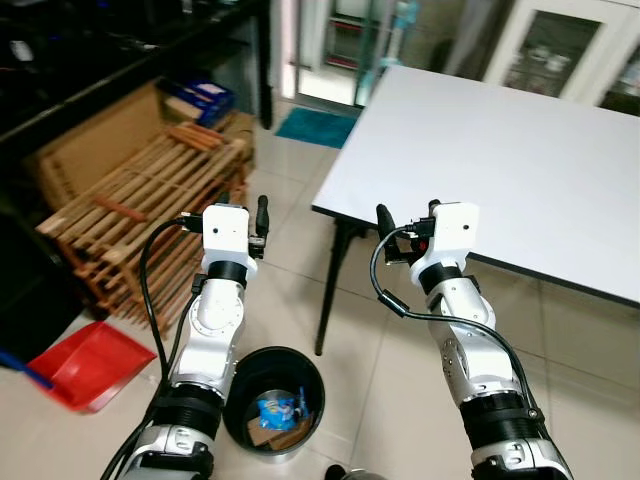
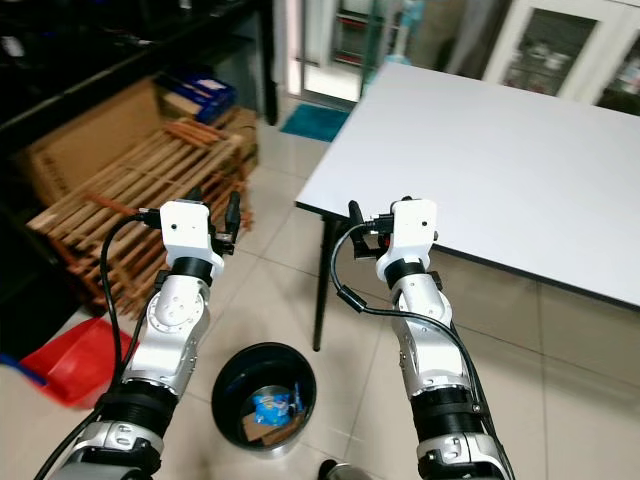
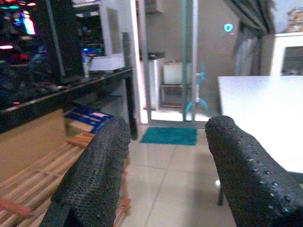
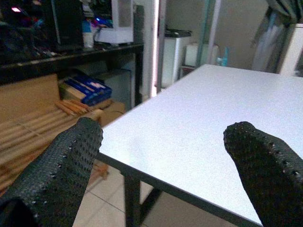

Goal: Picking trash to rubbish bin

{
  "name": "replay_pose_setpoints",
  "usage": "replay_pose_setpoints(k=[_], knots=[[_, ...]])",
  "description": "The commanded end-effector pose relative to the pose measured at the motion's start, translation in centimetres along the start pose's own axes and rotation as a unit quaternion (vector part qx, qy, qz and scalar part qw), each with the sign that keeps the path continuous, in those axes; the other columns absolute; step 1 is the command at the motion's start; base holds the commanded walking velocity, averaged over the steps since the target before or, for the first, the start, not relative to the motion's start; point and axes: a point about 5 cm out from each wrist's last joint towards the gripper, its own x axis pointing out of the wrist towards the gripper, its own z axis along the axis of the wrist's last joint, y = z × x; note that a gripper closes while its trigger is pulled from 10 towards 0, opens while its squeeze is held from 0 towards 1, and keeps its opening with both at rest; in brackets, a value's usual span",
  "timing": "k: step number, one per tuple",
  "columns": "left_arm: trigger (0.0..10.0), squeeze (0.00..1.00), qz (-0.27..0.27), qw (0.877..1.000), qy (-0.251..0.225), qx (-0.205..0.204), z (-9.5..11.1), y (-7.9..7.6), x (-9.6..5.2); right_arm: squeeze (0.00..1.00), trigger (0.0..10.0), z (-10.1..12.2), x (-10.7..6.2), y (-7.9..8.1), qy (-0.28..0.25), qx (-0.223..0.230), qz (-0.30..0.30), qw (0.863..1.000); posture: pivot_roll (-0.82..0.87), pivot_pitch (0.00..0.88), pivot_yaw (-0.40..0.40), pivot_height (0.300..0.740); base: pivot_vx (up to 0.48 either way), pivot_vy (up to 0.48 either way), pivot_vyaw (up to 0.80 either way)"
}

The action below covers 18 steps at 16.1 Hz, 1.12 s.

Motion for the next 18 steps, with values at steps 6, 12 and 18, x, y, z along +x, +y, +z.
replay_pose_setpoints(k=[6,12,18], knots=[[10.0,0.00,0.006,1.000,0.009,-0.004,0.01,-0.01,-0.01,0.00,10.0,-0.40,-0.02,0.03,0.012,0.001,0.001,1.000,-0.01,0.015,-0.044,0.740,0.000,0.000,-0.80],[10.0,0.00,0.014,1.000,0.007,-0.014,0.15,0.02,0.19,0.00,10.0,-0.36,0.11,-0.10,0.013,0.000,-0.001,1.000,-0.02,0.030,-0.048,0.740,0.000,-0.201,-0.80],[10.0,0.00,0.016,1.000,0.008,-0.017,0.22,-0.02,0.23,0.00,10.0,-0.32,0.13,-0.28,0.014,-0.001,-0.001,1.000,-0.02,0.039,-0.052,0.740,0.000,0.000,-0.80]])
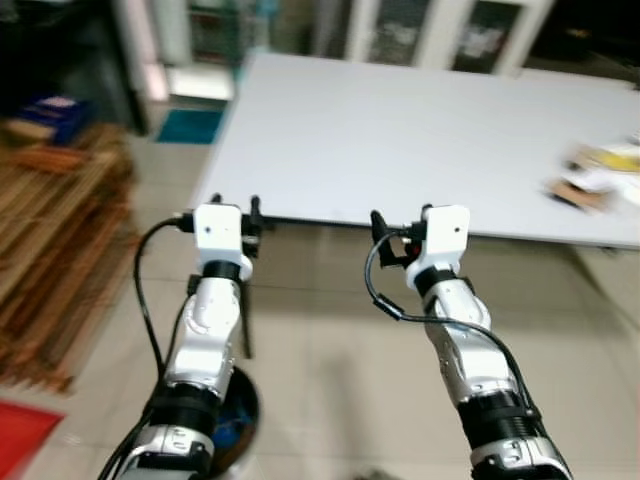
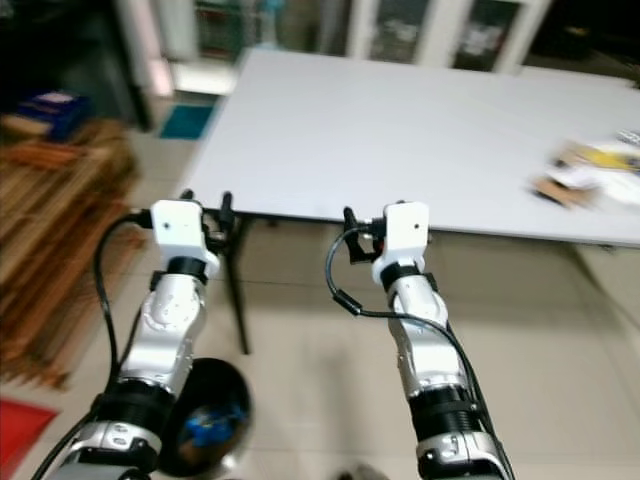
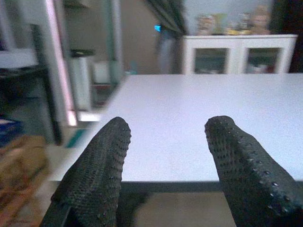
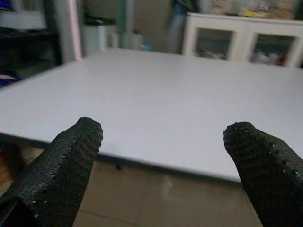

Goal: Picking trash to rubbish bin

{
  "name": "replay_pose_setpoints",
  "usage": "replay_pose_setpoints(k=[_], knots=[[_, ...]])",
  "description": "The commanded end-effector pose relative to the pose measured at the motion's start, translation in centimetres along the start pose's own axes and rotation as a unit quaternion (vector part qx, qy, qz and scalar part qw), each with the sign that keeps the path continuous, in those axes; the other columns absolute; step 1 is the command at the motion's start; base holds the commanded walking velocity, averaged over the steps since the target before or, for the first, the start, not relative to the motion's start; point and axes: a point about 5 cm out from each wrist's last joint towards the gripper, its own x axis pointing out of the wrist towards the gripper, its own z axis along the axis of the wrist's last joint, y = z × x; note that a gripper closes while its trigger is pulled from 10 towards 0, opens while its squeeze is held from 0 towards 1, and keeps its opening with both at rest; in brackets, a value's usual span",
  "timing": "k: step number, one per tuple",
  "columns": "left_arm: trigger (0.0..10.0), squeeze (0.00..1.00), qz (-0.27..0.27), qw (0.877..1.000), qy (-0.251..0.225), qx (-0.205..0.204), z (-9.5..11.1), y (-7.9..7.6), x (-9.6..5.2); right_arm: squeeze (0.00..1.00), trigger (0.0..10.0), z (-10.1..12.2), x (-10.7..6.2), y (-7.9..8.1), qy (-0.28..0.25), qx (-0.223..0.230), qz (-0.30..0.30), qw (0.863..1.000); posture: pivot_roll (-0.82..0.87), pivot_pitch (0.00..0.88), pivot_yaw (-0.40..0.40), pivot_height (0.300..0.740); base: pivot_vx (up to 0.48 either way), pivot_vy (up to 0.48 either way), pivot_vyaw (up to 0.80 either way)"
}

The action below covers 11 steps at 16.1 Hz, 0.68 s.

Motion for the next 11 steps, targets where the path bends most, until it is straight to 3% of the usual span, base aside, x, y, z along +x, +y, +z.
replay_pose_setpoints(k=[1,9,11], knots=[[10.0,0.00,-0.008,1.000,-0.004,-0.007,0.29,-0.89,0.07,0.00,10.0,-0.14,-0.23,-0.97,0.005,0.003,-0.015,1.000,-0.02,0.042,-0.052,0.740,0.000,0.000,-0.80],[10.0,0.00,-0.004,1.000,-0.001,-0.008,0.25,-0.81,0.12,0.00,10.0,-0.42,-0.27,-0.93,0.012,0.003,-0.011,1.000,-0.02,0.045,-0.055,0.740,0.000,0.000,-0.80],[10.0,0.00,-0.002,1.000,0.001,-0.009,0.18,-0.71,0.15,0.00,10.0,-0.57,-0.32,-0.69,0.014,-0.005,-0.004,1.000,-0.02,0.045,-0.055,0.740,0.000,0.000,0.00]])
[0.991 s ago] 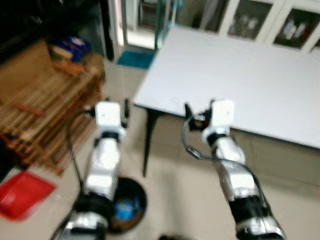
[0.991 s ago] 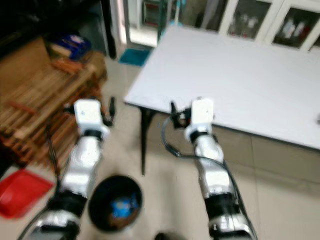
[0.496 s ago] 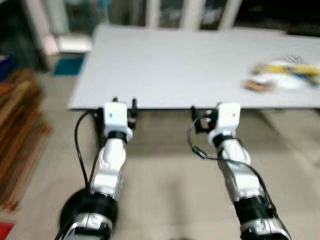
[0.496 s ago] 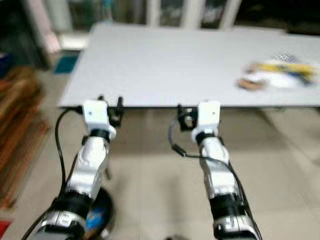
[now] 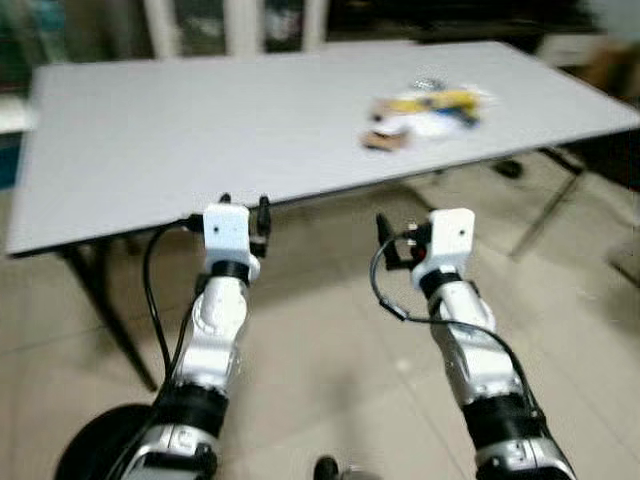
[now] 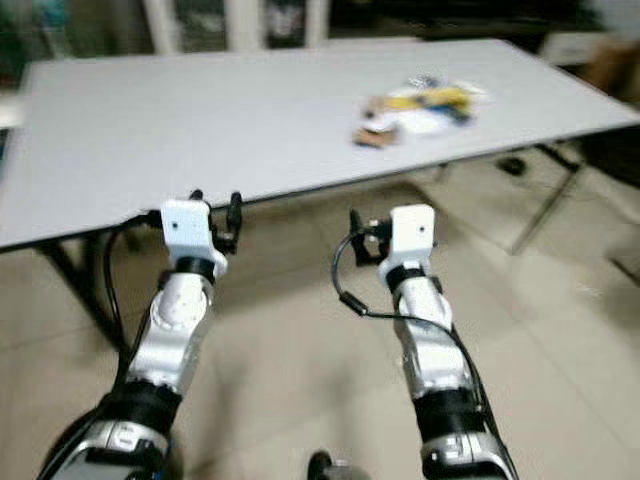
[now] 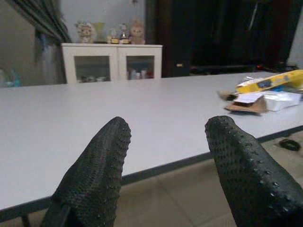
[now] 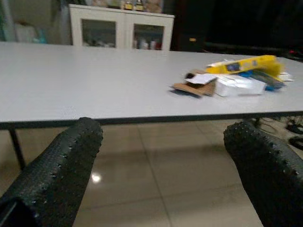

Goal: Picking trash to rubbish bin

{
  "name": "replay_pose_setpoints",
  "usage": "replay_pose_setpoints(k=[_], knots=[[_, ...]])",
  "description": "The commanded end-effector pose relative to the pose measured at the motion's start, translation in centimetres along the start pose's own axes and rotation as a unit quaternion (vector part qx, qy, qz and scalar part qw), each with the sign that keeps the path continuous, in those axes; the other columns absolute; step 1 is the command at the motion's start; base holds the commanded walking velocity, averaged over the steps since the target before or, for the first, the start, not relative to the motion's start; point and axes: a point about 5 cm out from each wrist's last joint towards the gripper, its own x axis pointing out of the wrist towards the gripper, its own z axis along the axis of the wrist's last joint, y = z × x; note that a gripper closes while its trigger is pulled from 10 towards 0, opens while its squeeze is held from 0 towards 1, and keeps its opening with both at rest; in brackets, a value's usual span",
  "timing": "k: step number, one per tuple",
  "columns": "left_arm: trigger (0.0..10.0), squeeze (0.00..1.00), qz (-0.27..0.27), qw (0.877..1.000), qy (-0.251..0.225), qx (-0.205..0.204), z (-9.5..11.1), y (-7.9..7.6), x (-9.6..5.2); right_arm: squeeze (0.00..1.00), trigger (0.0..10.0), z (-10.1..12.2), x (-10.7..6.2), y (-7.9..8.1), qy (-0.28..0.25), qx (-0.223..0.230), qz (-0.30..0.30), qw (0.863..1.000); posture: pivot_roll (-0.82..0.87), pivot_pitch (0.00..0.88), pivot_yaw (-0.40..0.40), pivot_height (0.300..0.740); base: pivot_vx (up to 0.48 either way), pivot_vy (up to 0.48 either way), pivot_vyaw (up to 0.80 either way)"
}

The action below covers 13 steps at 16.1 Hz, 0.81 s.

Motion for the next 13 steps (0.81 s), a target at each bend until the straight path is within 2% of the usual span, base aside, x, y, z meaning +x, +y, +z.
replay_pose_setpoints(k=[1,7,13], knots=[[10.0,0.00,0.007,1.000,0.002,-0.004,0.01,0.11,0.03,0.00,10.0,-0.15,-0.08,0.16,0.002,0.003,0.004,1.000,-0.02,0.046,-0.056,0.740,0.000,0.000,0.00],[10.0,0.00,0.015,1.000,0.021,0.001,-0.40,0.28,-0.02,0.00,10.0,0.05,-0.22,0.33,-0.007,-0.006,0.013,1.000,-0.02,0.046,-0.054,0.740,0.000,0.000,0.00],[10.0,0.00,0.021,0.999,0.026,0.004,-0.37,0.53,0.15,0.00,10.0,-0.12,-0.11,0.08,-0.001,0.000,0.003,1.000,-0.02,0.044,-0.053,0.740,0.262,0.000,0.00]])
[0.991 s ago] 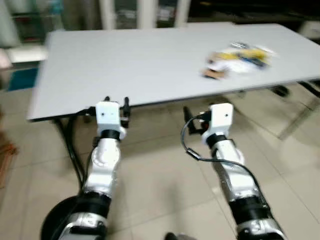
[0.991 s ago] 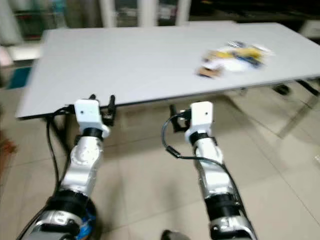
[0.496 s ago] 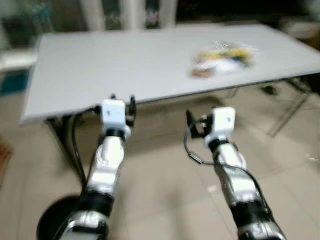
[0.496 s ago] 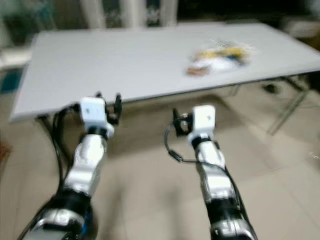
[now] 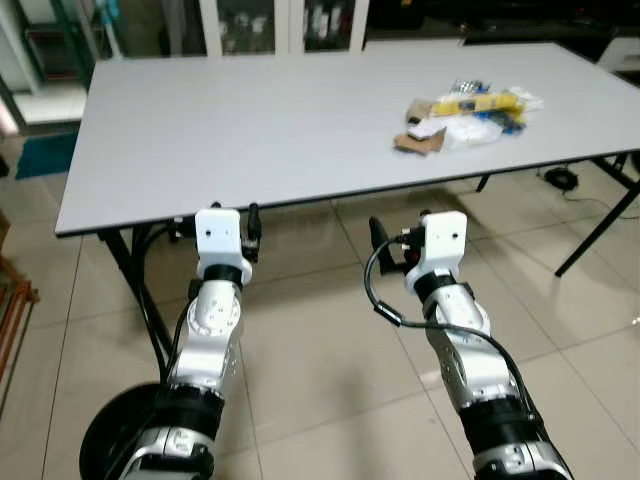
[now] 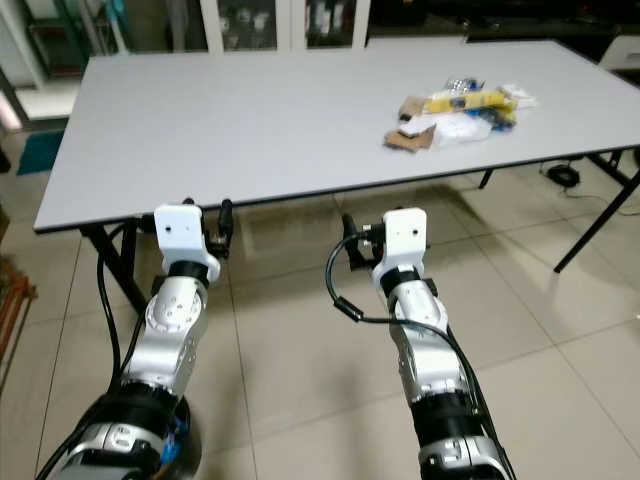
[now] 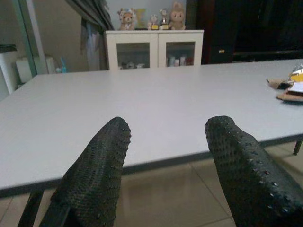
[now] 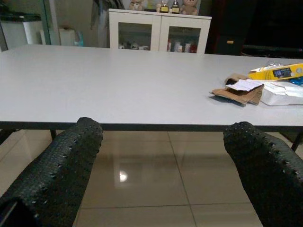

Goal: Picking trash to rubbish bin

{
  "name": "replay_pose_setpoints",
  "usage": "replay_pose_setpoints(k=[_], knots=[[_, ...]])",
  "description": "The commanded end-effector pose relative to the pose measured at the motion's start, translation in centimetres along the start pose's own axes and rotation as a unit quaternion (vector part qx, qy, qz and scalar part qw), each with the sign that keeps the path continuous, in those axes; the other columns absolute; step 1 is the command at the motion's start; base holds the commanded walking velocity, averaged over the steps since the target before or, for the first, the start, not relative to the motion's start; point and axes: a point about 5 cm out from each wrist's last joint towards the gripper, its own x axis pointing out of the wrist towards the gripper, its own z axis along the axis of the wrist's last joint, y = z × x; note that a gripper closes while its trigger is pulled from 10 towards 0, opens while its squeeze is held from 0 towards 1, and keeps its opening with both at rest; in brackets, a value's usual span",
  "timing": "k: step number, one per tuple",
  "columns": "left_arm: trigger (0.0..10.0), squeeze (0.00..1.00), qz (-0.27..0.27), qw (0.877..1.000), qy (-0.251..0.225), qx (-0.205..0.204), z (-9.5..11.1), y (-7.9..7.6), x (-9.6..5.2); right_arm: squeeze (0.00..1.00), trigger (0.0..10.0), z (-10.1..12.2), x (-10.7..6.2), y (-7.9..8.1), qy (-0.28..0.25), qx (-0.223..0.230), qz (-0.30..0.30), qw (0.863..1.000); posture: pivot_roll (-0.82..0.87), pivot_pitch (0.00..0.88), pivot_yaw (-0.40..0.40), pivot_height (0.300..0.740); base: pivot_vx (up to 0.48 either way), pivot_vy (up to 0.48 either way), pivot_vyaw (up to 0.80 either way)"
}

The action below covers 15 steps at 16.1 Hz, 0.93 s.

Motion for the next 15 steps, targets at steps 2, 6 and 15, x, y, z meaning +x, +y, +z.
replay_pose_setpoints(k=[2,6,15], knots=[[10.0,0.00,0.004,1.000,-0.002,0.002,0.36,-0.06,0.29,0.00,10.0,0.14,0.09,-0.14,-0.002,0.001,-0.004,1.000,-0.02,0.043,-0.053,0.740,0.311,0.000,0.00],[10.0,0.00,-0.008,1.000,-0.014,0.002,0.67,-0.46,0.29,0.00,10.0,0.04,0.15,-0.13,0.002,0.003,-0.005,1.000,-0.02,0.043,-0.055,0.740,0.248,0.000,0.00],[10.0,0.00,-0.002,1.000,-0.009,0.002,0.49,-0.42,0.12,0.00,10.0,-0.02,0.05,0.02,0.003,-0.010,0.003,1.000,-0.02,0.048,-0.055,0.740,0.000,-0.174,0.31]])
